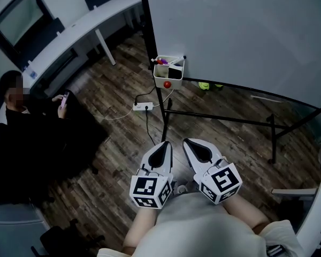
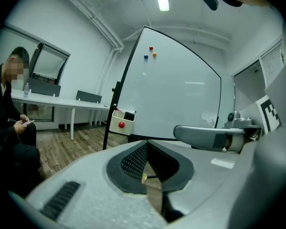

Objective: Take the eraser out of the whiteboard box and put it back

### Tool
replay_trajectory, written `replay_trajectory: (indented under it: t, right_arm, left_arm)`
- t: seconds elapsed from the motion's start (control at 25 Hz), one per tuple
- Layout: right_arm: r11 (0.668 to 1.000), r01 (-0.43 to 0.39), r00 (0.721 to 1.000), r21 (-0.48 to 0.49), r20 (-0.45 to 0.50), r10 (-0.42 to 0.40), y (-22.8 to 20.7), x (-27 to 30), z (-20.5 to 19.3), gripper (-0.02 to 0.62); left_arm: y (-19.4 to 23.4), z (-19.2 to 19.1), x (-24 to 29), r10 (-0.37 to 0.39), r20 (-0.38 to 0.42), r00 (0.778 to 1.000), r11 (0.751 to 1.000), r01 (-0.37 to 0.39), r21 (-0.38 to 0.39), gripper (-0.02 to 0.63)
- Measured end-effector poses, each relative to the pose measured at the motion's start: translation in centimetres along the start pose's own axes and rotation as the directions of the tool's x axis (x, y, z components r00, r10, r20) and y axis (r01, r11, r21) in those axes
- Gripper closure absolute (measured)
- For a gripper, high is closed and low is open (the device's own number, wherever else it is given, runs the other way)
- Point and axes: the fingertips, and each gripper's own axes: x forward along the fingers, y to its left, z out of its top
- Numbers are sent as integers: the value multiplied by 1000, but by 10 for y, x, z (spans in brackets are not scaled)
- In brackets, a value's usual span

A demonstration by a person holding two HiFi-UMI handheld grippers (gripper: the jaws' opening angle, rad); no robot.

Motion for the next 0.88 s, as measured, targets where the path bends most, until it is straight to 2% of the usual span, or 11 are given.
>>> replay_trajectory:
  t: [0.36,0.88]
  right_arm:
    - [1000,30,999,8,12,-30,-23,12,9,589]
    - [1000,-15,999,-22,30,16,-69,65,31,589]
  left_arm:
    - [9,7,16,6,0,1000,1000,-6,-11,604]
    - [36,31,73,41,24,999,999,-41,-14,604]
